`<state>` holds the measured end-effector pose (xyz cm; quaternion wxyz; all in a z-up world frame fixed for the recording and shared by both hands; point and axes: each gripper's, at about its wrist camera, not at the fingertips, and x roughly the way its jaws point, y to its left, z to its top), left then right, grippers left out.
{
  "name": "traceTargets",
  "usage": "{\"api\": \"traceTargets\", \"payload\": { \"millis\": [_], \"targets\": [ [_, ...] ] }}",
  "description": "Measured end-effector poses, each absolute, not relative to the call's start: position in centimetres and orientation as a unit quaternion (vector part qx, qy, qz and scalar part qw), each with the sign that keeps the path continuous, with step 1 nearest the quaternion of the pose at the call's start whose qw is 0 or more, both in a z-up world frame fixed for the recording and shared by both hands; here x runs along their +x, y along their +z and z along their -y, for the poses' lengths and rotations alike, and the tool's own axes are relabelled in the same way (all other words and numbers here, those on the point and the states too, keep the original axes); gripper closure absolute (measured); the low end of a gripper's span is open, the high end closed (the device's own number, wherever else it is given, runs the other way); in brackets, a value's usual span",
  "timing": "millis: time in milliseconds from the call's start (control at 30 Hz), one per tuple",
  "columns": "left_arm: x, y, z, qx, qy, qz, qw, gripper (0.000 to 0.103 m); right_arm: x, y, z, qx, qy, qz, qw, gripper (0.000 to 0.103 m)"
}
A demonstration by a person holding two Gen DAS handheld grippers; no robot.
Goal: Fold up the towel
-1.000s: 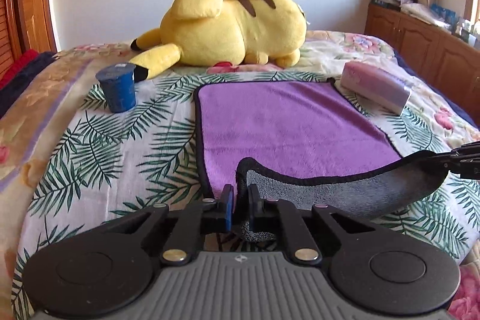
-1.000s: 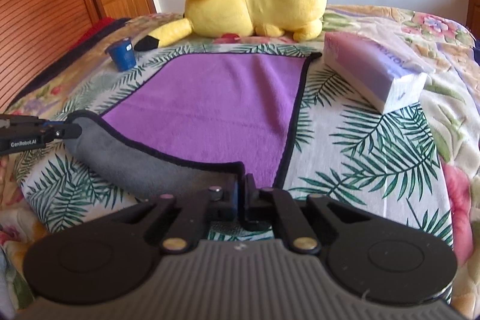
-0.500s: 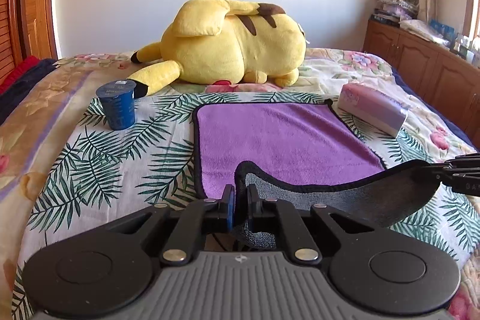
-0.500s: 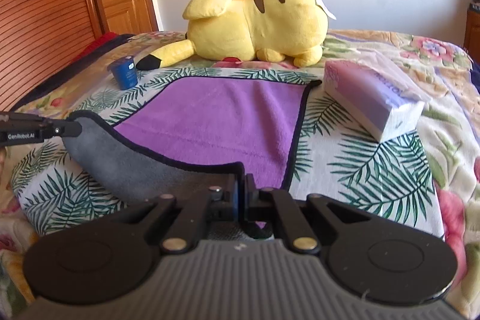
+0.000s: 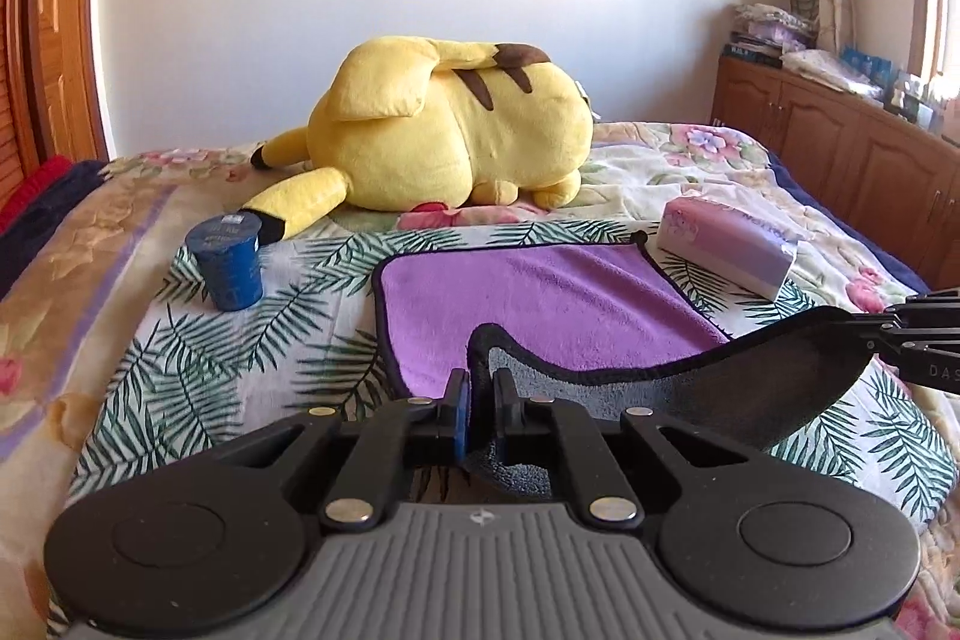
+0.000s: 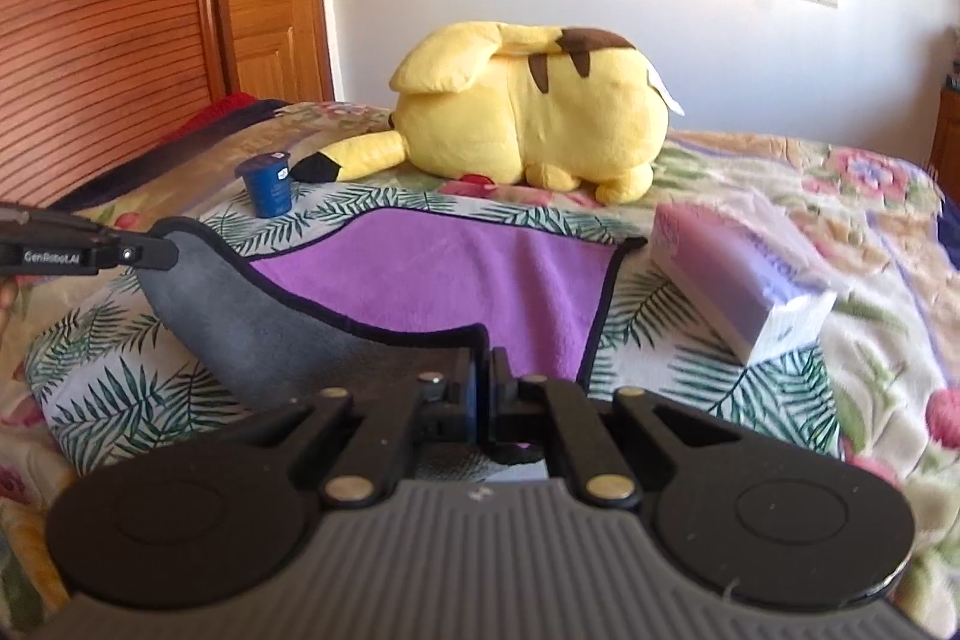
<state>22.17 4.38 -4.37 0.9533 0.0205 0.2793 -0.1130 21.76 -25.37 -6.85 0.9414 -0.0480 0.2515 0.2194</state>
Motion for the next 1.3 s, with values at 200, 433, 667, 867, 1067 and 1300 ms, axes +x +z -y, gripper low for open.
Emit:
{"api": "traceTargets", "payload": {
  "millis": [200, 433, 667, 867, 1067, 1300],
  "targets": [
    [22.8, -3.9, -4.2, 0.029, -0.124, -0.27, 0.954, 0.103, 22.3, -6.8, 25.1, -0.061, 0.216, -0.245, 0.943, 0.099],
    [23.3, -2.9, -4.3, 0.031, -0.129, -0.257, 0.957, 0.103, 22.8, -6.7, 24.9, -0.082, 0.212, -0.225, 0.947, 0.099],
    [23.9, -2.1, -4.1, 0.041, -0.122, -0.233, 0.964, 0.103, 23.5, -6.0, 24.7, -0.098, 0.21, -0.207, 0.95, 0.099],
    [24.2, -0.8, -3.8, 0.05, -0.119, -0.207, 0.97, 0.103, 24.2, -5.3, 24.8, -0.108, 0.201, -0.191, 0.955, 0.099],
    [25.0, 0.1, -3.7, 0.051, -0.115, -0.194, 0.973, 0.103, 24.5, -3.9, 25.0, -0.102, 0.198, -0.158, 0.962, 0.099],
    [26.0, 0.5, -3.6, 0.074, -0.107, -0.179, 0.975, 0.103, 26.2, -3.4, 24.6, -0.103, 0.199, -0.148, 0.963, 0.099]
  ]
}}
